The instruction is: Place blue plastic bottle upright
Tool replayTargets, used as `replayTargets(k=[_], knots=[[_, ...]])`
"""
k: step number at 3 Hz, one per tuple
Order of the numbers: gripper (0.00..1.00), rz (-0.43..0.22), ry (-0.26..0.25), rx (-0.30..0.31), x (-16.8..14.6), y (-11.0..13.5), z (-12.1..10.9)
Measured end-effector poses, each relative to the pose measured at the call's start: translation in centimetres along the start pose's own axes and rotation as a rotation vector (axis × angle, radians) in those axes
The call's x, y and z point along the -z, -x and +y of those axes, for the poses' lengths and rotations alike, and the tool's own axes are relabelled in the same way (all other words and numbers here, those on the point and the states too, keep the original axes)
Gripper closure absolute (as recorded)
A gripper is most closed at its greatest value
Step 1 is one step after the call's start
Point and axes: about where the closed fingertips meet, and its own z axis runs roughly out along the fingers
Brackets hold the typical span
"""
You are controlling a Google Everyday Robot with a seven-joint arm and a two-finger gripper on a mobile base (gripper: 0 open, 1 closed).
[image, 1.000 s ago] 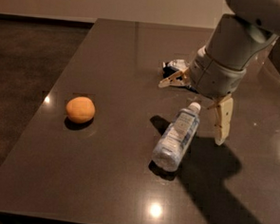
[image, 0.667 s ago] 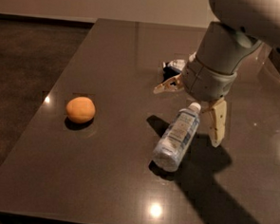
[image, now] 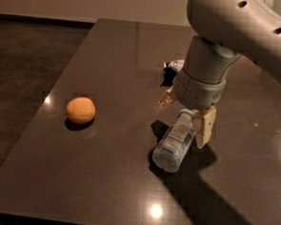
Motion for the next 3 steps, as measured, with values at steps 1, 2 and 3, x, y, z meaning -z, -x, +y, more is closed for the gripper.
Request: replayTargets(k=[1,2,3], knots=[[0.25,0.017,0.017,0.002,-0.4,-0.1,0.0],[0.47,0.086,0.011,-0.040,-0.1,-1.4,-0.6],[0.71,0.153,-0.021,-0.070,1.2,-2.7,-1.2]])
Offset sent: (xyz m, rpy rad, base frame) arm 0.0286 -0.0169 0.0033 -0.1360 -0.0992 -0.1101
